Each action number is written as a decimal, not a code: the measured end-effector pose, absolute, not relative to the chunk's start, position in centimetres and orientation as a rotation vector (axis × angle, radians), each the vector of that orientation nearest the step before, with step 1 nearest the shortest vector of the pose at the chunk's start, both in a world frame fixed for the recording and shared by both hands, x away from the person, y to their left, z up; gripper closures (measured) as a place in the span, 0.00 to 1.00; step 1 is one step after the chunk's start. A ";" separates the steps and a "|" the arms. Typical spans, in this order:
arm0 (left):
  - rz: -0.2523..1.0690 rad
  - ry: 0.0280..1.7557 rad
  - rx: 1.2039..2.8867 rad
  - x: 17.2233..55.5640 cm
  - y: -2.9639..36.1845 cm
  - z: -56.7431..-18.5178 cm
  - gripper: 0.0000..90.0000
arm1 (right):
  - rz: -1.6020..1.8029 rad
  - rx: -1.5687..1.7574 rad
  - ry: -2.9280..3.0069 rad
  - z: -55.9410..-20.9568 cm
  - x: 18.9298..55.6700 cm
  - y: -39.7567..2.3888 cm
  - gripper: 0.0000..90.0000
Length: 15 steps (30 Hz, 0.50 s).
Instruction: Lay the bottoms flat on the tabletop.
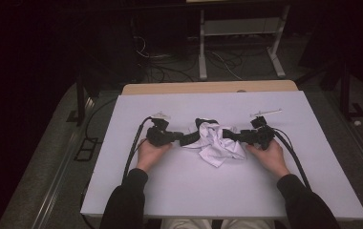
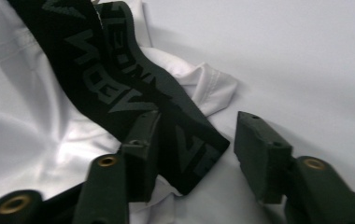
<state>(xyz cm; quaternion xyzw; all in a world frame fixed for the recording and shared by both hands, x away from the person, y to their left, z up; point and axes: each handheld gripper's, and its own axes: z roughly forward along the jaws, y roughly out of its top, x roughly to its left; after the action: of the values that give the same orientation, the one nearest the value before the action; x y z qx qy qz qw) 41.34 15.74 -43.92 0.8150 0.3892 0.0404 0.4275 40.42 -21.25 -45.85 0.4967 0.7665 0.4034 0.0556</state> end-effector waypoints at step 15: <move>0.117 1.008 2.026 41.4 16.6 -43.8 0.97 | 1.201 1.522 2.320 -45.8 40.0 -20.8 0.96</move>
<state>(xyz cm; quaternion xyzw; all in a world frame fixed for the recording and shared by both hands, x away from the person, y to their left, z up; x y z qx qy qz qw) 41.36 16.59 -43.84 0.8098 0.4028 0.0466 0.4239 39.96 -20.78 -45.82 0.5024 0.7660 0.3966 0.0591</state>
